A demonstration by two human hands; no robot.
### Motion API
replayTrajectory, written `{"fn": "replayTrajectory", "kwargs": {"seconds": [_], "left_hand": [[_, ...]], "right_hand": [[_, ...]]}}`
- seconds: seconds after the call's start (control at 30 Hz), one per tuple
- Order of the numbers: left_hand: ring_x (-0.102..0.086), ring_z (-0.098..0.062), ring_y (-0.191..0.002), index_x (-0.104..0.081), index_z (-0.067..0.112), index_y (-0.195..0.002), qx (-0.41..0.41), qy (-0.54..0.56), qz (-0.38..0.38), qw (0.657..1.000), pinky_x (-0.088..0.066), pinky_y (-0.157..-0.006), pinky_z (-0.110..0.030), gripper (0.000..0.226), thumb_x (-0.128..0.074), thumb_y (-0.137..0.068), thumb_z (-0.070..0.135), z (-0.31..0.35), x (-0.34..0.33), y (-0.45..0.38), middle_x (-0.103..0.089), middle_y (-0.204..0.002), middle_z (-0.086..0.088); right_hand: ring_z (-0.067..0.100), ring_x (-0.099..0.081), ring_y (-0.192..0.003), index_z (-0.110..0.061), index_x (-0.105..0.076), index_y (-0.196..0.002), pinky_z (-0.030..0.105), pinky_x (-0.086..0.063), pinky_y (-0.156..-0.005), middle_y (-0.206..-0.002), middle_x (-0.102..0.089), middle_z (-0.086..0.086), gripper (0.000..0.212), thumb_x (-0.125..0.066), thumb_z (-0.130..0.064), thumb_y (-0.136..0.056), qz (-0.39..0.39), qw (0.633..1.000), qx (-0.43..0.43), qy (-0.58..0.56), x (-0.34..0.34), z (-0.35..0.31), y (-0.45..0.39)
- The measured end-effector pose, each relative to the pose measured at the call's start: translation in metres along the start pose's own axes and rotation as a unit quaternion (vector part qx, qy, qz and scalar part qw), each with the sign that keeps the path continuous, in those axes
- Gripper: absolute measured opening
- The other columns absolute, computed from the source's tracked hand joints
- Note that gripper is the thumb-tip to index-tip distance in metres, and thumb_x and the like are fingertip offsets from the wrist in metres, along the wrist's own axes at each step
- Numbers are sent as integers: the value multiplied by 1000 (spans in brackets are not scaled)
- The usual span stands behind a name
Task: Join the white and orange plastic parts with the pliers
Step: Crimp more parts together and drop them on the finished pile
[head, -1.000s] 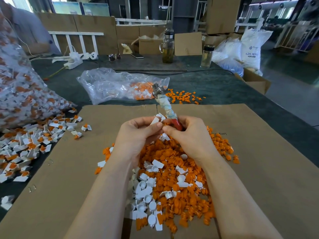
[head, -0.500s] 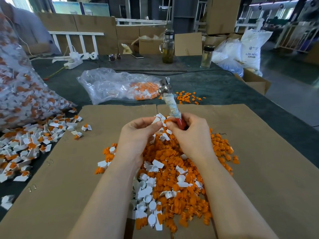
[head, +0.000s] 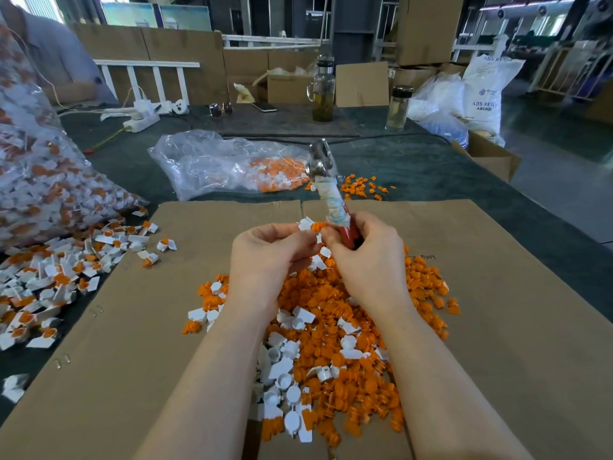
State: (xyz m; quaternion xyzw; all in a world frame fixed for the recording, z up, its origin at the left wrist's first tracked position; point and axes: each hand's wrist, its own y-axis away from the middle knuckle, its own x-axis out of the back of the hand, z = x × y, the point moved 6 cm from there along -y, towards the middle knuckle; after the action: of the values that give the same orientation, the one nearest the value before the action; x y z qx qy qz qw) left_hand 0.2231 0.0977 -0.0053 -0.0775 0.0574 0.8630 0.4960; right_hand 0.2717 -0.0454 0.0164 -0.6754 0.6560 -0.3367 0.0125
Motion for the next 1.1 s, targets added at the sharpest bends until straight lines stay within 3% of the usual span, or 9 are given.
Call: {"fn": "replayTrajectory", "kwargs": {"seconds": [0.23,0.43,0.67,0.9,1.1], "left_hand": [[-74,-17,-68,-76,11,-81,-77,-68,33,994,-57,-61,-21,5,-80,-79,9,9,0,2,-75,-69,-5],[-72,-7,-69,-78,25,-81,-142,-152,48,977,-60,-71,-31,8,-83,-79,19,15,-1,4,-74,-69,10],[-73,-8,-75,-79,22,-85,-149,-165,40,974,-61,-76,-36,8,-83,-79,18,15,-3,5,-76,-75,9],[-70,-3,-68,-76,29,-77,-156,-170,55,972,-55,-63,-18,12,-84,-77,21,14,-2,4,-73,-70,14],[-71,-7,-65,-71,30,-71,-151,-157,79,973,-59,-66,-28,16,-83,-79,21,13,3,3,-72,-67,12]], "right_hand": [[-11,-53,-62,-22,-63,-90,6,-38,-53,-65,-52,-21,13,-70,-32,-87,40,999,9,28,3,0,1],[3,-59,-66,-20,-66,-92,20,-47,-57,-70,-60,-16,13,-70,-31,-88,42,999,10,23,2,-2,3],[-6,-52,-58,-26,-59,-84,8,-36,-51,-64,-52,-21,12,-70,-30,-87,33,999,4,22,2,-1,1],[-7,-54,-56,-26,-67,-92,10,-36,-50,-62,-55,-17,4,-68,-24,-88,-24,1000,-7,-19,-2,3,-2],[1,-52,-51,-23,-69,-99,16,-40,-49,-62,-61,-17,13,-67,-18,-87,-113,989,-40,-86,-6,6,-2]]}}
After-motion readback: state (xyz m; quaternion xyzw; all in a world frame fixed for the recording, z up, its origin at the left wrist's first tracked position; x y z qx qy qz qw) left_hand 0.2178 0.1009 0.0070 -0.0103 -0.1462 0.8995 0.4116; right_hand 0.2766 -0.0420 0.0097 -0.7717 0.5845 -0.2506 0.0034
